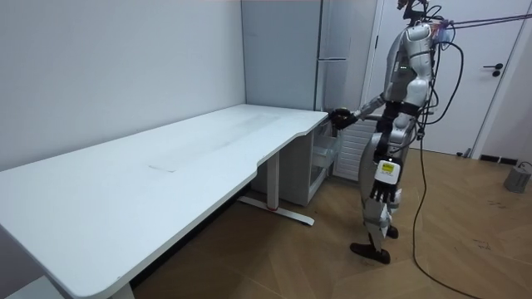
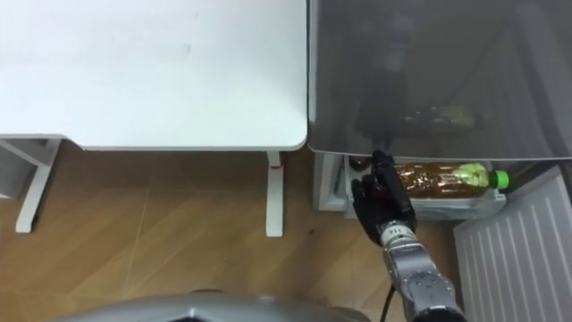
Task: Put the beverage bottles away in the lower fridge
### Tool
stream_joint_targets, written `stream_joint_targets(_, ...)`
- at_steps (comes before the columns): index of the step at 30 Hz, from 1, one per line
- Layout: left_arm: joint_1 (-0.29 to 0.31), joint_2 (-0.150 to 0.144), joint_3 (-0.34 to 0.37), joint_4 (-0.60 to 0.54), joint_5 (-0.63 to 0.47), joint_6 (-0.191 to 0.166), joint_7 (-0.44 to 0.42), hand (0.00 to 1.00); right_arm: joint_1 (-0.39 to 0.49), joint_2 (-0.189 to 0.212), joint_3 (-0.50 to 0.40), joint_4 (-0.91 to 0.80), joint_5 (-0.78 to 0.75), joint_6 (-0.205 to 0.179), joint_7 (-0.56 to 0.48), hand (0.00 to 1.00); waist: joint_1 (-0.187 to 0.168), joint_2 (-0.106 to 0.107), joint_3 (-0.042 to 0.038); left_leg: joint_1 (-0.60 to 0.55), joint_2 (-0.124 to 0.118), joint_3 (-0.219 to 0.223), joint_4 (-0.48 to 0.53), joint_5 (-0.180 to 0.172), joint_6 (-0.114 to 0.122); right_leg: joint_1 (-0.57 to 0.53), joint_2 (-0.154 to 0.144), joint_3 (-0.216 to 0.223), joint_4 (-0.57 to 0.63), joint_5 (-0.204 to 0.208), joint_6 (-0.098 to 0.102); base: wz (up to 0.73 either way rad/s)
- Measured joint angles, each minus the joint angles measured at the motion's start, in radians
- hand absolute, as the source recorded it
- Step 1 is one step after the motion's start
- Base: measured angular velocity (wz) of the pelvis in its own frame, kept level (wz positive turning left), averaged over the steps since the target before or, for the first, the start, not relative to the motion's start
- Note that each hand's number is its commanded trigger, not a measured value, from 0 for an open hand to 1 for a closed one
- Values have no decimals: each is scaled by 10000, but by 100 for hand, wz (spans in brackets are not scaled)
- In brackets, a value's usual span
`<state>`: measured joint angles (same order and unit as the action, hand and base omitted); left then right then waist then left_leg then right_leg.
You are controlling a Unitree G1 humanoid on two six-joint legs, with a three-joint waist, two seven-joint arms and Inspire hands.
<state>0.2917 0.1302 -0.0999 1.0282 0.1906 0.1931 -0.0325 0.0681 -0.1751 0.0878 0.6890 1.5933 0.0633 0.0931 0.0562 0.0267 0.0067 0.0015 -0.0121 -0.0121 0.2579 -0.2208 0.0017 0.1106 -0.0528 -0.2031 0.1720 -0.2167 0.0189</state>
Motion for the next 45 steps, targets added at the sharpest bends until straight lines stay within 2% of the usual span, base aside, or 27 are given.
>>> stream_joint_targets(4,-288,86,-6,41,6,34,9,0,-436,-130,1,452,73,261,58,100,-92,-39,29,-276,-6,0,-1,97,10,-257,-24,-17,173,14,-21,0)
stream_joint_targets(5,-448,124,-12,83,6,20,9,0,-587,-134,2,545,61,282,58,100,-109,-95,69,-380,-11,-1,11,150,18,-370,-35,-21,214,19,-29,0)
stream_joint_targets(8,-837,151,2,140,2,-3,12,0,-1374,-164,-32,1223,62,467,156,100,-234,-104,84,-988,-5,-16,340,209,47,-989,-65,-4,591,27,-47,1)
stream_joint_targets(13,-1555,220,-17,492,-7,-123,19,0,-2395,-161,-431,2198,14,493,418,100,-232,-163,135,-2147,-20,-166,974,254,93,-2065,-97,-27,1111,21,-50,8)
stream_joint_targets(16,-1857,258,-19,646,-61,-199,25,0,-3116,-203,-847,3074,-256,481,568,100,-234,-103,152,-2895,-23,-302,1408,277,126,-2755,-129,-179,1511,11,-51,11)
stream_joint_targets(18,-2162,320,-136,778,-261,-321,53,0,-3725,-289,-1193,4022,-274,412,571,100,-108,-81,181,-3513,-51,-321,1710,334,151,-3456,-215,-192,2076,-67,-95,8)
stream_joint_targets(22,-2582,428,-598,954,-436,-340,198,0,-4106,-388,-1215,4779,-322,390,531,100,155,-68,222,-4258,-170,-315,1907,460,138,-4465,-419,-153,2836,-242,-160,2)
stream_joint_targets(24,-2871,460,-673,1053,-444,-334,211,0,-4149,-404,-1215,4779,-359,398,488,100,336,-130,287,-4724,-263,-203,2161,472,136,-5190,-612,-54,3534,-471,-209,-2)
stream_joint_targets(26,-3080,494,-697,1139,-717,-360,229,0,-4276,-401,-1195,4779,-365,429,376,100,371,-199,356,-5065,-353,-157,2315,477,127,-5678,-748,41,4039,-677,-223,6)
stream_joint_targets(31,-3252,549,-917,1182,-1406,-639,467,0,-4887,-485,-1111,4784,-355,467,75,100,373,-344,459,-6110,-386,37,2856,465,102,-6923,-954,127,4968,-939,-362,2)
stream_joint_targets(36,-3338,584,-1095,1174,-1878,-739,915,0,-5405,-995,-1104,4792,-330,382,-65,100,591,-474,528,-7198,-390,66,3631,394,2,-8015,-1039,229,5829,-1203,-487,7)
stream_joint_targets(40,-3388,740,-1421,1148,-2408,-785,1095,0,-5651,-1094,-1107,4789,-279,374,-84,100,605,-518,543,-7804,-348,-10,4091,350,-56,-8510,-1118,77,6244,-1331,-592,14)
stream_joint_targets(45,-3388,752,-1426,1089,-2549,-913,1382,0,-5792,-1261,-1103,4789,-287,379,-181,100,810,-500,524,-8442,-341,-161,4557,292,-111,-9011,-1113,-55,6646,-1374,-644,6)
